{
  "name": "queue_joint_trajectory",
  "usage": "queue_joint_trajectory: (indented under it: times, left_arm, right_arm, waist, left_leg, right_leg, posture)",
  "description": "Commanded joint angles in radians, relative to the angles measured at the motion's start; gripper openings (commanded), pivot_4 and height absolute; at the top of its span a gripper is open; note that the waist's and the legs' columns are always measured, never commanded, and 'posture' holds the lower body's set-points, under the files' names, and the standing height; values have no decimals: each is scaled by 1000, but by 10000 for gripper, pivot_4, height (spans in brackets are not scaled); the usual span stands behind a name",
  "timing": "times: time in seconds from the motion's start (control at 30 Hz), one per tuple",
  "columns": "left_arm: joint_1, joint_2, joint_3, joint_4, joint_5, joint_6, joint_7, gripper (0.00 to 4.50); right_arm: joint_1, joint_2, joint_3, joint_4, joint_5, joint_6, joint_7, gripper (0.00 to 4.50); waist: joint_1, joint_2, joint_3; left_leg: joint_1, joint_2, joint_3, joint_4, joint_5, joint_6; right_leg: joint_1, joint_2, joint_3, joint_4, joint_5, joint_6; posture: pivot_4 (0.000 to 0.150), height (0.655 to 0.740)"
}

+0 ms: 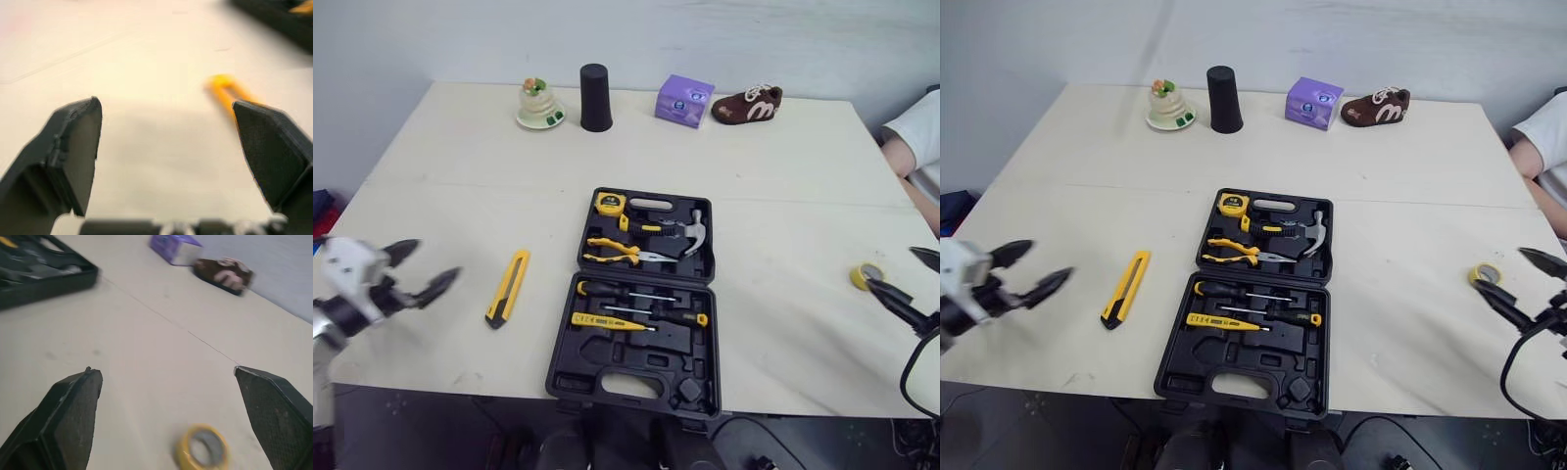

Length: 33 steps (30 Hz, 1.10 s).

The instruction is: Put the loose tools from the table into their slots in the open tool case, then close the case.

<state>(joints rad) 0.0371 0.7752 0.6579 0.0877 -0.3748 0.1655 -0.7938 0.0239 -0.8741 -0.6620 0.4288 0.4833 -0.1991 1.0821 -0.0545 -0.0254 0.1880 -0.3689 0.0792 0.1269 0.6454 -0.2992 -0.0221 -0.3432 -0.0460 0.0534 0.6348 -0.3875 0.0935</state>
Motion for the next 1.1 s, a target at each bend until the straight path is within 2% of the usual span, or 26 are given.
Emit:
queue_joint_trajectory:
  times: [0.03,0.17,0.3,0.43,0.57,0.73,0.83,0.93,1.0,1.1]
  left_arm:
    - [85,9,145,95,39,-45,105,44543]
    - [164,-2,194,137,77,-71,189,44543]
    - [221,-26,230,116,56,-64,226,44543]
    - [243,-36,204,53,23,-39,194,44543]
    - [240,-47,169,-57,-1,20,200,44543]
    - [239,-41,101,-316,-93,256,223,44543]
    - [213,-14,76,-437,-141,363,230,44543]
    - [198,58,45,-580,-194,636,299,44543]
    - [174,89,40,-683,-287,845,348,44543]
    - [38,13,32,-739,-373,1041,486,44543]
  right_arm:
    - [50,5,-114,115,-35,-87,-134,45000]
    - [147,59,-142,142,-54,-124,-207,45000]
    - [181,86,-136,163,-66,-189,-229,45000]
    - [119,91,-73,134,-56,-196,-195,45000]
    - [31,110,-25,55,21,-113,-142,45000]
    - [-76,84,118,-83,74,-11,39,45000]
    - [-129,90,170,-126,71,10,65,45000]
    - [-179,128,242,-249,104,84,59,45000]
    - [-189,149,313,-332,100,95,99,45000]
    - [-202,162,367,-372,98,94,149,45000]
  waist:
    - [-2,0,0]
    - [-2,-1,0]
    - [-3,-1,-1]
    - [-12,-1,-1]
    - [-30,-1,-1]
    - [-29,0,-1]
    - [-26,0,0]
    - [-19,0,0]
    - [-19,0,0]
    - [-12,2,0]
  left_leg:
    - [0,1,1,0,-1,0]
    - [0,3,3,-2,-4,0]
    - [0,3,6,-2,-6,0]
    - [4,3,9,-2,-8,-2]
    - [4,3,9,-2,-8,0]
    - [4,4,8,-2,-4,3]
    - [2,4,8,-1,-2,1]
    - [0,4,7,0,-2,1]
    - [-1,4,7,0,-3,1]
    - [-1,4,7,1,-3,1]
  right_leg:
    - [0,0,0,-1,0,0]
    - [0,2,1,-6,-1,-1]
    - [0,1,2,-7,-1,0]
    - [2,1,4,-6,1,2]
    - [2,1,5,-6,5,1]
    - [1,2,5,-5,6,1]
    - [0,2,4,-5,6,1]
    - [0,3,4,-7,5,1]
    - [-1,3,5,-7,5,2]
    - [0,3,4,-6,5,2]
  posture:
    - [1500,7400]
    - [1500,7400]
    - [1500,7400]
    - [1500,7400]
    - [1500,7400]
    - [1500,7400]
    - [1500,7400]
    - [1500,7400]
    - [1500,7400]
    - [1500,7400]
